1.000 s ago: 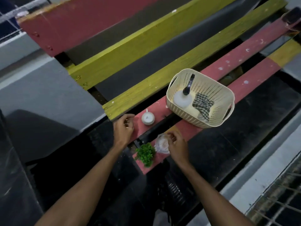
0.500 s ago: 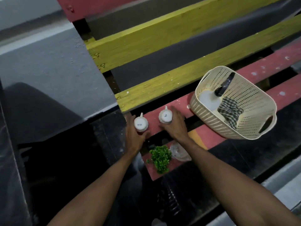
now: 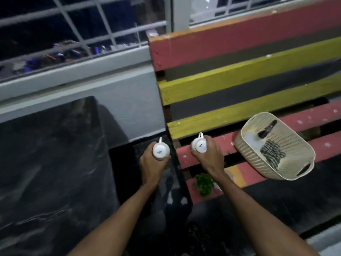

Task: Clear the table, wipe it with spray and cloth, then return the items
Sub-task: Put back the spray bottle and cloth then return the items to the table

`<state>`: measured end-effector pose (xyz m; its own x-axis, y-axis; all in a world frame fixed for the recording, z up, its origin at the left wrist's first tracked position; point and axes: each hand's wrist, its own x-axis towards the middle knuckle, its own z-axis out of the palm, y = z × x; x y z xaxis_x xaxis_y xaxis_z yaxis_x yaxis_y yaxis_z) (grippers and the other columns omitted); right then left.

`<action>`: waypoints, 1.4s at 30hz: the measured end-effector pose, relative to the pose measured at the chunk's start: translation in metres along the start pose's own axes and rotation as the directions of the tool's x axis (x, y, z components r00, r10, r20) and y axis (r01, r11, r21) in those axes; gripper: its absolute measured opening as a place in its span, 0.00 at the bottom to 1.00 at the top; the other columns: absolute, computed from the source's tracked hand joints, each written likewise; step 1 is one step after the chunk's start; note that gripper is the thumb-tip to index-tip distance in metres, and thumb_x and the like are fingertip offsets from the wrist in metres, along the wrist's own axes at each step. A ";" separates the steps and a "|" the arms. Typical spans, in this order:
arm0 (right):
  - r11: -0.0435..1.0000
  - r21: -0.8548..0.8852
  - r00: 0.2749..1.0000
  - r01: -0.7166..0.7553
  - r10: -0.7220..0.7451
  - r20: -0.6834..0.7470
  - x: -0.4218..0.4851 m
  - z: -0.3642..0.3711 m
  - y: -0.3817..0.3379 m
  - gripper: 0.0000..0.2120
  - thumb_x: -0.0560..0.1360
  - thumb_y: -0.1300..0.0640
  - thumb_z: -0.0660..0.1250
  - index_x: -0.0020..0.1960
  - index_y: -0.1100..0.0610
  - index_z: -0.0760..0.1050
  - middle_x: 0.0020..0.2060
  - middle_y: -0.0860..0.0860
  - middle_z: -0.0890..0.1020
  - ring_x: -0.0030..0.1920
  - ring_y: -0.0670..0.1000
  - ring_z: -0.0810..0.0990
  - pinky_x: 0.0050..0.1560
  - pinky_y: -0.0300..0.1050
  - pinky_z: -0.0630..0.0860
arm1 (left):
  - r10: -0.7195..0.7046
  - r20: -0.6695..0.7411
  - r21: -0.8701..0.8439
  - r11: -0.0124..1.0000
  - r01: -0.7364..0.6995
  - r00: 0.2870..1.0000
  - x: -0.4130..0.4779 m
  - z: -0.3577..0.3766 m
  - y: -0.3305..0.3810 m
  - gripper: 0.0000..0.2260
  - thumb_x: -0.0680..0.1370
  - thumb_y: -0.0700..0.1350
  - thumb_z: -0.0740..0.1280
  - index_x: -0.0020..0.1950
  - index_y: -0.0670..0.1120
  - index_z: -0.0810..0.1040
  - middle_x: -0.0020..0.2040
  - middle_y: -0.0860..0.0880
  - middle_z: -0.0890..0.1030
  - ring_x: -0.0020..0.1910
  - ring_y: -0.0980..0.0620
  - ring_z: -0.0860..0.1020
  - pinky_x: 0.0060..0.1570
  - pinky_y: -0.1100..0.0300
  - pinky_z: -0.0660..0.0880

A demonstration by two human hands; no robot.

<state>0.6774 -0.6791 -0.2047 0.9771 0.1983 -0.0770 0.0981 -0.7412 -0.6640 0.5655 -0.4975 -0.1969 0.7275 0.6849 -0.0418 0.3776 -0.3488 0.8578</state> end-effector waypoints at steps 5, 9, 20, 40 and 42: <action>0.995 0.071 0.997 0.073 -0.074 0.006 -0.077 -0.002 -0.143 0.26 0.63 0.39 0.73 0.55 0.47 0.69 0.48 0.50 0.80 0.49 0.58 0.78 0.44 0.53 0.75 | 0.020 -0.152 -0.045 0.999 -0.027 0.988 -0.022 -0.165 0.028 0.25 0.63 0.45 0.83 0.57 0.51 0.82 0.47 0.56 0.85 0.46 0.57 0.82 0.52 0.60 0.79; 0.981 0.133 0.989 0.143 -0.146 0.017 -0.133 0.035 -0.236 0.25 0.63 0.39 0.74 0.53 0.49 0.70 0.47 0.52 0.82 0.49 0.58 0.80 0.43 0.53 0.77 | -0.003 -0.298 -0.061 0.998 -0.016 0.955 -0.030 -0.288 -0.003 0.26 0.63 0.48 0.83 0.59 0.50 0.81 0.51 0.55 0.86 0.50 0.54 0.84 0.55 0.54 0.80; 0.964 0.159 0.939 0.215 -0.249 0.237 -0.290 0.232 -0.465 0.21 0.64 0.51 0.76 0.52 0.53 0.72 0.45 0.51 0.80 0.46 0.54 0.79 0.45 0.47 0.73 | -0.202 -0.497 -0.042 0.977 0.209 0.844 -0.030 -0.614 -0.186 0.22 0.64 0.48 0.83 0.55 0.52 0.81 0.46 0.51 0.85 0.47 0.48 0.83 0.47 0.58 0.75; 0.994 0.107 0.984 0.024 -0.042 0.173 -0.298 0.313 -0.485 0.27 0.66 0.45 0.75 0.60 0.52 0.71 0.53 0.51 0.79 0.55 0.57 0.74 0.56 0.56 0.75 | -0.265 -0.406 -0.078 0.964 0.255 0.875 -0.021 -0.684 -0.282 0.25 0.63 0.36 0.84 0.57 0.44 0.82 0.48 0.53 0.82 0.49 0.51 0.79 0.50 0.58 0.73; 0.993 0.118 0.986 0.011 -0.030 0.167 -0.296 0.314 -0.484 0.26 0.65 0.43 0.75 0.58 0.50 0.71 0.51 0.50 0.79 0.54 0.56 0.75 0.54 0.57 0.76 | -0.255 -0.398 -0.075 0.966 0.246 0.881 -0.022 -0.684 -0.282 0.25 0.63 0.36 0.83 0.58 0.44 0.81 0.48 0.54 0.82 0.49 0.52 0.79 0.50 0.58 0.74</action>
<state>0.2812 -0.1776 -0.0939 0.9285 0.3248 -0.1798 0.0856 -0.6586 -0.7476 0.0512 0.0236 -0.0871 0.3165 0.9472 -0.0513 0.5009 -0.1210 0.8570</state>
